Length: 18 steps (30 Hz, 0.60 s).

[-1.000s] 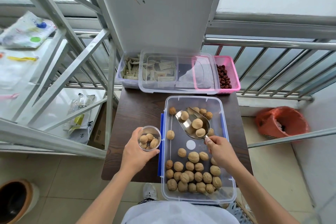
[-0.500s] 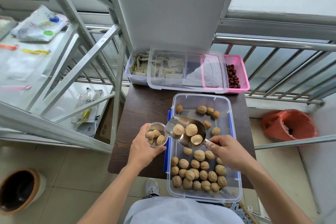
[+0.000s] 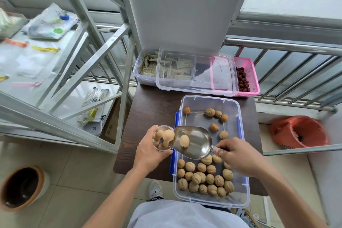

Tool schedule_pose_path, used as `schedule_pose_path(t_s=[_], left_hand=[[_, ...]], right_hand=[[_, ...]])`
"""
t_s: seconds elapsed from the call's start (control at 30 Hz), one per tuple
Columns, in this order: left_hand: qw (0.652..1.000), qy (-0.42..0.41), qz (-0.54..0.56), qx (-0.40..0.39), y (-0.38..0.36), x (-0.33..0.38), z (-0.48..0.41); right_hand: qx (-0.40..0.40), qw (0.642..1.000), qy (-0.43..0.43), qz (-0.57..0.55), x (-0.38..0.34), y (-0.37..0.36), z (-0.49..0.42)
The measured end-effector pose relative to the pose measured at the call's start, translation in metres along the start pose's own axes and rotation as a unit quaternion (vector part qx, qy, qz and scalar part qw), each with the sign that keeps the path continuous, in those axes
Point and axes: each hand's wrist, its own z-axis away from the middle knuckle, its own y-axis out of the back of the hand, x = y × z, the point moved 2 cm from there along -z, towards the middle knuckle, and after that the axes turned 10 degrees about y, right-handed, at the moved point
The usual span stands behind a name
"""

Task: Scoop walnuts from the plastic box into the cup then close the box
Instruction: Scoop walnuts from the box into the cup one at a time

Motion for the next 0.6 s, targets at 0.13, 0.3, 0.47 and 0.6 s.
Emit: schedule_pose_path(t_s=[0.13, 0.3, 0.47, 0.6], left_hand=[[1.000, 0.001, 0.001, 0.002, 0.001, -0.001, -0.001], [1.000, 0.005, 0.005, 0.003, 0.000, -0.002, 0.001], [1.000, -0.008, 0.017, 0.025, 0.002, 0.002, 0.001], [0.996, 0.029, 0.054, 0.067, 0.004, 0.001, -0.008]], right_hand=[[-0.002, 1.000, 0.010, -0.010, -0.001, 0.002, 0.004], [0.005, 0.999, 0.024, -0.026, -0.004, 0.004, 0.007], [0.062, 0.991, -0.005, -0.120, 0.009, 0.010, 0.006], [0.154, 0.971, -0.089, -0.160, 0.037, 0.004, -0.002]])
